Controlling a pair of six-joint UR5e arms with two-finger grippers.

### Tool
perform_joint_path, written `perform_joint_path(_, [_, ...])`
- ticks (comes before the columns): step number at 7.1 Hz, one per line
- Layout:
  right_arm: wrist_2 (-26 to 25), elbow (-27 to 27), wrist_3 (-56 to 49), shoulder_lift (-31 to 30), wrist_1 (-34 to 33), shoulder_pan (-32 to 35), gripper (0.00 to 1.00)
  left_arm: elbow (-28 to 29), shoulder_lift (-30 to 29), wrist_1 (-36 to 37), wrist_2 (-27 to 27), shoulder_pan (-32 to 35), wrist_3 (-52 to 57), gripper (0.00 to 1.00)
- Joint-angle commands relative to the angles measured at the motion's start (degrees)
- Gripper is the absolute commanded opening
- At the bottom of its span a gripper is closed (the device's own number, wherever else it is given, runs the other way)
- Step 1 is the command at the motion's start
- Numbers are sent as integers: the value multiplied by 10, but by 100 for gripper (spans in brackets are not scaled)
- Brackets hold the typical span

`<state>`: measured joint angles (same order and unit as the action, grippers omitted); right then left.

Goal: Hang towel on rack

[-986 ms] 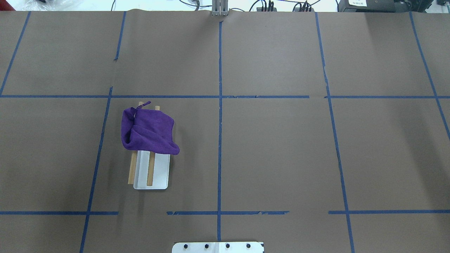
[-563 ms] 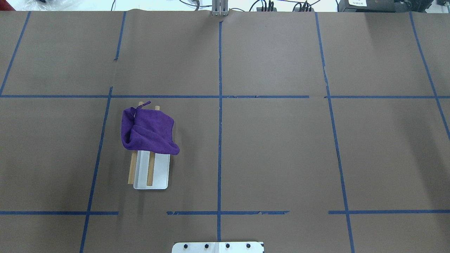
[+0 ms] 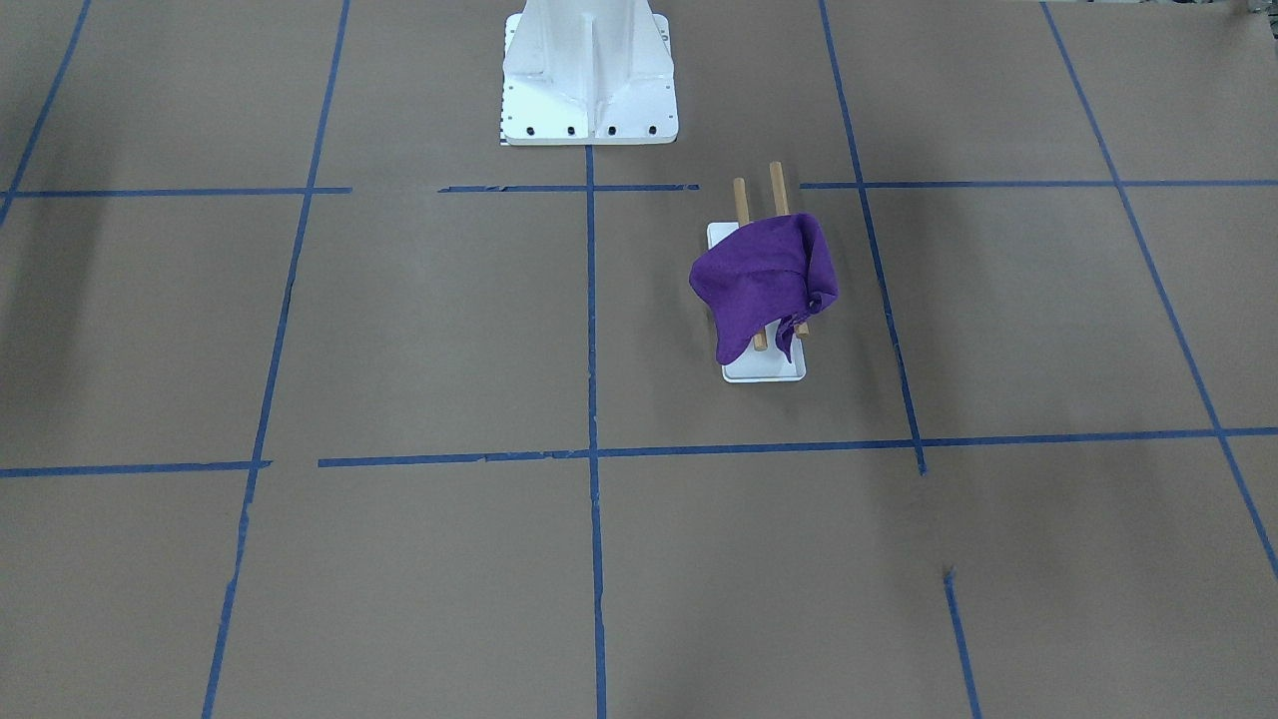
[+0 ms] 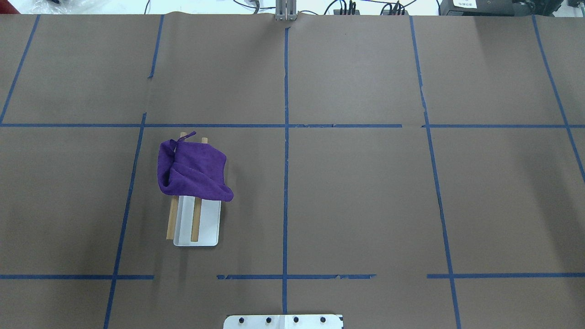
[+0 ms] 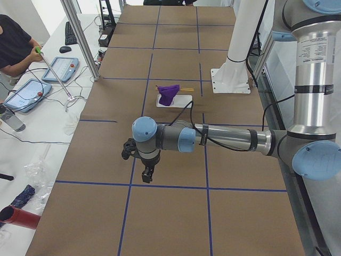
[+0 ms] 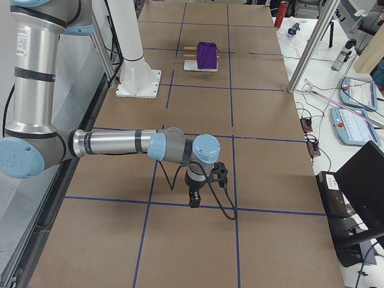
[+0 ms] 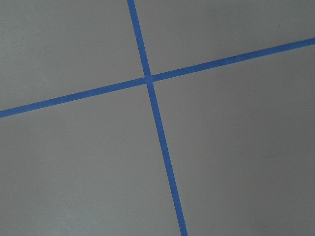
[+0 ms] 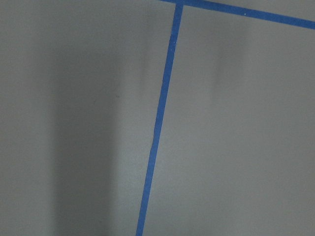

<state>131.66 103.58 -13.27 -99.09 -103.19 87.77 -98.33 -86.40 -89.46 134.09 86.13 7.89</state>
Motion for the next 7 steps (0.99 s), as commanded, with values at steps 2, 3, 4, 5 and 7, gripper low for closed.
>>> perform_joint_path(2, [4,1,3,-1,28,-1,100,2,0,0,16,0,1,100])
perform_joint_path(3, [4,3,5,-1,28,-1,100,4,0,0,22,0,1,100])
perform_joint_path(4, [3,3,7,-1,29,-1,100,2,0,0,22,0,1,100])
perform_joint_path(5, [4,4,8,-1,29,-1,100,2,0,0,22,0,1,100])
perform_joint_path(7, [8,6,9,-1,30,-1,100,-2,0,-1,22,0,2,100])
